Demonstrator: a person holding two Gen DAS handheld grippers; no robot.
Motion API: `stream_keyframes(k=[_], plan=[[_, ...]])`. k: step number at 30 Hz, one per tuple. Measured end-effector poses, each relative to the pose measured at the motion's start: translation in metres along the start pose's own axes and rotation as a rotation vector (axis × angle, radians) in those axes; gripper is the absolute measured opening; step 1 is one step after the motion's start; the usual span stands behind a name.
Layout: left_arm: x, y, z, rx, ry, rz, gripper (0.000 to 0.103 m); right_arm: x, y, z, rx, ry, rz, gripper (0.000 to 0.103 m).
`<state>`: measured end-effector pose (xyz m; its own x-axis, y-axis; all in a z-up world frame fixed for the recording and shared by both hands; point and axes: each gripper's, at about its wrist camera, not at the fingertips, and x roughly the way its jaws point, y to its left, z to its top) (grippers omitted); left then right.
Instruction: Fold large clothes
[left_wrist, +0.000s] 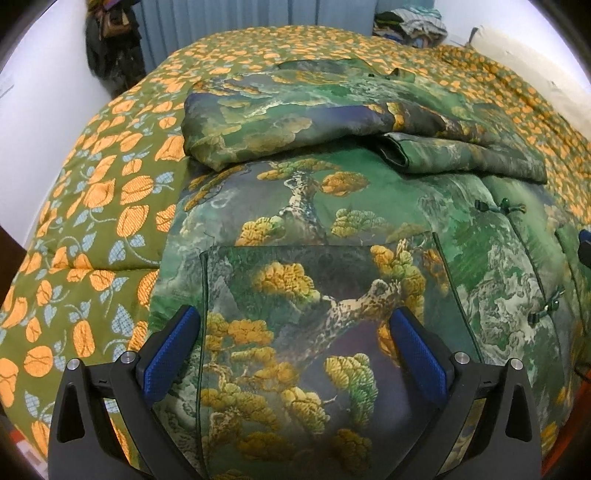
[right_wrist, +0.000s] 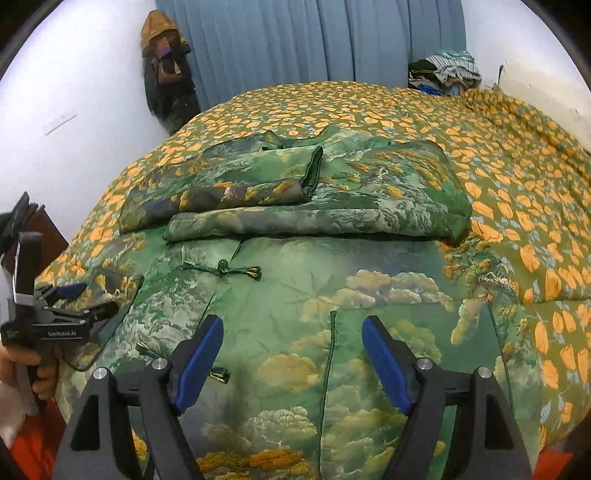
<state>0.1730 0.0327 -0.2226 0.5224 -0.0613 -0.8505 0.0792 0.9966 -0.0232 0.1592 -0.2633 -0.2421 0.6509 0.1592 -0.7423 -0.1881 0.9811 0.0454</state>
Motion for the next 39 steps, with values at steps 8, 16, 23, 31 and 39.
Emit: stream_keyframes(k=[8, 16, 23, 31, 39], plan=[[-0.001, -0.001, -0.002, -0.001, -0.010, -0.002, 0.103, -0.008, 0.010, 0.000, -0.085, -0.093, -0.110, 0.079], [-0.002, 0.000, -0.006, -0.005, -0.019, -0.008, 0.103, -0.005, 0.017, -0.002, -0.136, -0.095, -0.143, 0.079], [-0.003, 0.001, -0.005, -0.005, -0.016, -0.007, 0.103, -0.006, 0.022, -0.001, -0.158, -0.119, -0.180, 0.079], [-0.031, 0.012, -0.009, -0.061, -0.002, -0.025, 0.102, -0.022, -0.006, 0.004, -0.061, -0.149, -0.221, 0.079], [-0.060, 0.081, -0.027, -0.315, 0.052, -0.234, 0.102, -0.043, -0.085, 0.019, 0.129, -0.106, -0.204, 0.079]])
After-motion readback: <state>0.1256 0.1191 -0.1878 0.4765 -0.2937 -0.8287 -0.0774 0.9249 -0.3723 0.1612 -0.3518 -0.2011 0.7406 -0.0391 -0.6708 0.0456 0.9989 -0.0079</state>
